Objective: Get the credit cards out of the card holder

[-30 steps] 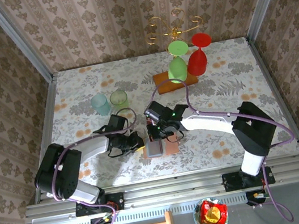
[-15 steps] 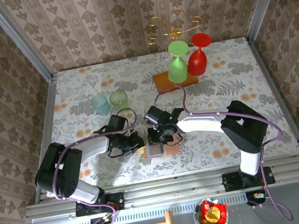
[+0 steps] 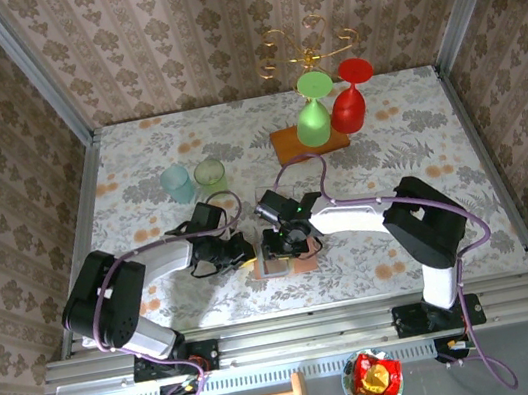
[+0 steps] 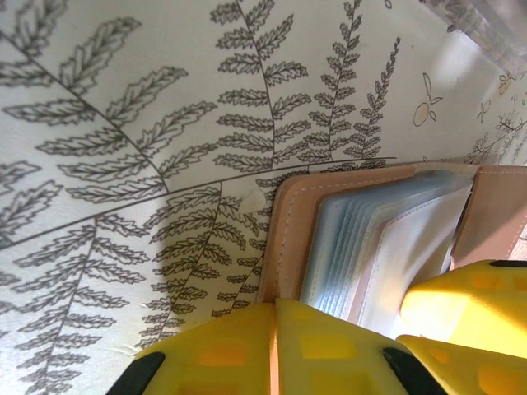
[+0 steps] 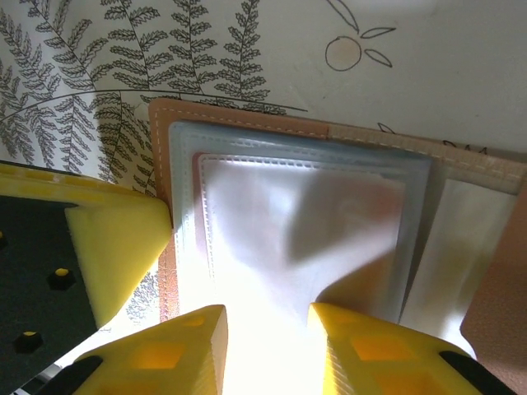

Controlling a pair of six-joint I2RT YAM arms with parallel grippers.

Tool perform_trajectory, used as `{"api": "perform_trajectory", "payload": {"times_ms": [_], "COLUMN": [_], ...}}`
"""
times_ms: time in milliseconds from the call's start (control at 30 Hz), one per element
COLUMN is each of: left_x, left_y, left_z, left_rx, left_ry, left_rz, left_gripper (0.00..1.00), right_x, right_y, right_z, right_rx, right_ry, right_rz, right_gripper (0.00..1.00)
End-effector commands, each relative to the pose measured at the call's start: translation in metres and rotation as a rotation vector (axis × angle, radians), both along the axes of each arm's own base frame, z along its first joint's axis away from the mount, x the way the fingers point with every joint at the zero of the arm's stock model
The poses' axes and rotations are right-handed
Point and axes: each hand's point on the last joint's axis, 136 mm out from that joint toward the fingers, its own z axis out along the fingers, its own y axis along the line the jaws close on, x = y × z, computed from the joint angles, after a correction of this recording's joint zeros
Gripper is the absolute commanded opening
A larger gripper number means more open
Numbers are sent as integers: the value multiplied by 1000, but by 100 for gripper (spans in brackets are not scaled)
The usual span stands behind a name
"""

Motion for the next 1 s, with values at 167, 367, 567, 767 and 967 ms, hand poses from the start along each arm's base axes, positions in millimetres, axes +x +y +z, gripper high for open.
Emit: {"api": "perform_trajectory", "payload": {"times_ms": [167,367,567,767,967], "left_x": [-21,-20,-19,-19,-18], "left_y": [20,20,20,19,18], "left_z": [-25,-25,-24,-24,-25], "left_rx": [124,131,132,135,133], "left_ry": [96,97,97,99,101], "left_rz": [-11,-15,-15,-18,-19], "left_gripper": [10,10,10,10,10], "right_x": [-3,-4,-1,-1,-2], "right_y": [-17,-23,-28,-33,-37], "right_z": [0,-3,1,3,4], "right_rx": [-56,-63,-74,-91,-110], "right_ry": [3,14,-5,-18,-19], "right_rz": [-43,-49,-53,-54,-58], "right_gripper": [42,49,53,65,65]}}
